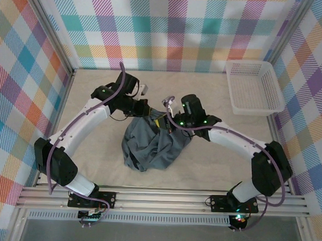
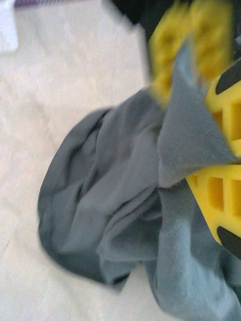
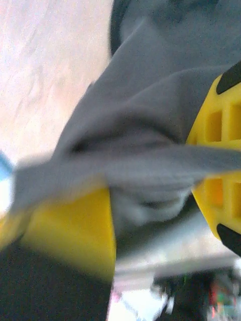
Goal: Fold the inside-out t-shirt
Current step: Turn the T-shirt inside out at the center of the table.
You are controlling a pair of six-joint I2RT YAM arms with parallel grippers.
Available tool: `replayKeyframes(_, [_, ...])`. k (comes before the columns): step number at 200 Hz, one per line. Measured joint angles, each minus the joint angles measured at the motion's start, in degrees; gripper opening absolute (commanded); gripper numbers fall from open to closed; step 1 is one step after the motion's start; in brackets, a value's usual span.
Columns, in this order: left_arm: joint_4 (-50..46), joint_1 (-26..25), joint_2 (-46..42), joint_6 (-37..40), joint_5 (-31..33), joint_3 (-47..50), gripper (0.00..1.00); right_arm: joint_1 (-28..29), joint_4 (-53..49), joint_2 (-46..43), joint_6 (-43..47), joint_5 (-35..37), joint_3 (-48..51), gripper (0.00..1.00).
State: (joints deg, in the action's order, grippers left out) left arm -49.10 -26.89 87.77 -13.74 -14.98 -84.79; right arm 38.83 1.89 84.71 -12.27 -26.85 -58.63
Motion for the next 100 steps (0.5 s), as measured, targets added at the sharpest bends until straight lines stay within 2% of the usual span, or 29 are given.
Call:
replayKeyframes(15, [4.1, 0.0, 0.0, 1.7, -1.6, 3.5, 0.04, 0.1, 6.6, -3.1, -8.2, -2.4, 4.0, 0.0])
replayKeyframes(21, [5.8, 0.6, 0.0, 2.1, -3.6, 5.0, 0.09, 0.0, 8.5, -3.9, -11.6, -2.6, 6.3, 0.0])
replayKeyframes(32, [8.0, 2.7, 0.0, 2.5, -7.6, 7.3, 0.26, -0.5, 10.2, -4.4, -16.2, -2.7, 9.1, 0.0])
replayKeyframes(44, [9.5, 7.3, 0.1, 2.2, -7.2, 9.4, 0.43, -1.0, 11.4, -5.3, -19.4, -3.6, 11.0, 0.0])
replayKeyframes(59, [10.3, 13.5, 0.1, 1.6, -5.9, 10.4, 0.55, -1.8, 13.0, -7.9, -22.6, -3.8, 11.5, 0.0])
replayKeyframes(77, [11.0, 15.8, -2.2, -0.2, -5.6, 10.4, 0.59, -2.8, 15.7, -10.2, -25.7, -3.1, 11.1, 0.0])
replayKeyframes(100, [12.3, 12.5, -10.7, -2.8, -5.9, 11.7, 0.62, -4.5, 14.8, -8.7, -27.1, -2.7, 8.0, 0.0])
